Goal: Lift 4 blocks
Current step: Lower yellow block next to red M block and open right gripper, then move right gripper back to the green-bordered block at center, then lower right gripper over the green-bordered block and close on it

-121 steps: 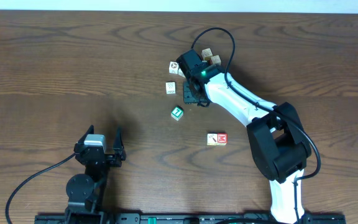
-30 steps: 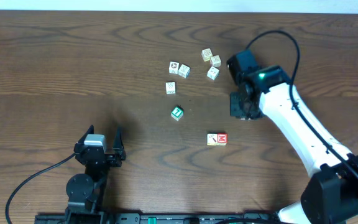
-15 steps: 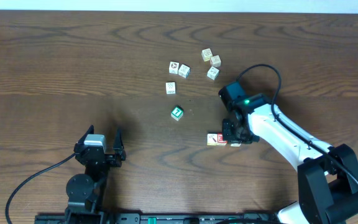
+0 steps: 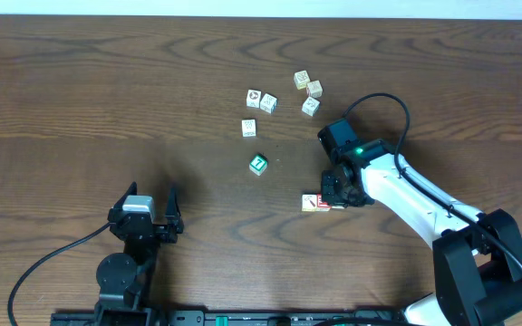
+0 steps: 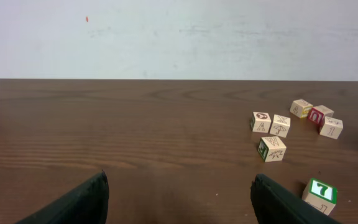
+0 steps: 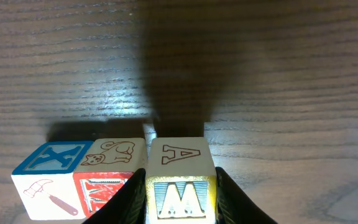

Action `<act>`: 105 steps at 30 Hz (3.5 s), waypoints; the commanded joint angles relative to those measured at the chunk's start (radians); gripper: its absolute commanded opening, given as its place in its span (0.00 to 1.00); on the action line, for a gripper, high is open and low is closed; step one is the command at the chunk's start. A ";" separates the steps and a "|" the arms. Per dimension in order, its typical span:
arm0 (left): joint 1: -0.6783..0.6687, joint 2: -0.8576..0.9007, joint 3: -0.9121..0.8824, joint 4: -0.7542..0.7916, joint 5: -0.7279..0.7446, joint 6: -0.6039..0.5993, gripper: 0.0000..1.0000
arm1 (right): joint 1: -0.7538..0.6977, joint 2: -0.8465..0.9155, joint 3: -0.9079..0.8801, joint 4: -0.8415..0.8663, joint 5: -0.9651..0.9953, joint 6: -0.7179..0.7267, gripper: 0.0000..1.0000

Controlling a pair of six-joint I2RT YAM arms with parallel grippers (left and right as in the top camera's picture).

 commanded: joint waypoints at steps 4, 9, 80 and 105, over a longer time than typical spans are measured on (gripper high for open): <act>-0.002 -0.004 -0.012 -0.044 -0.016 -0.005 0.73 | 0.018 -0.005 -0.003 -0.003 0.000 0.016 0.32; -0.002 -0.004 -0.012 -0.044 -0.016 -0.005 0.73 | 0.018 -0.005 -0.003 -0.004 0.007 0.016 0.31; -0.002 -0.004 -0.012 -0.044 -0.016 -0.005 0.73 | 0.172 0.191 0.249 0.333 -0.203 -0.532 0.79; -0.002 -0.004 -0.012 -0.044 -0.016 -0.005 0.73 | 0.209 0.313 0.322 0.406 -0.202 -0.562 0.63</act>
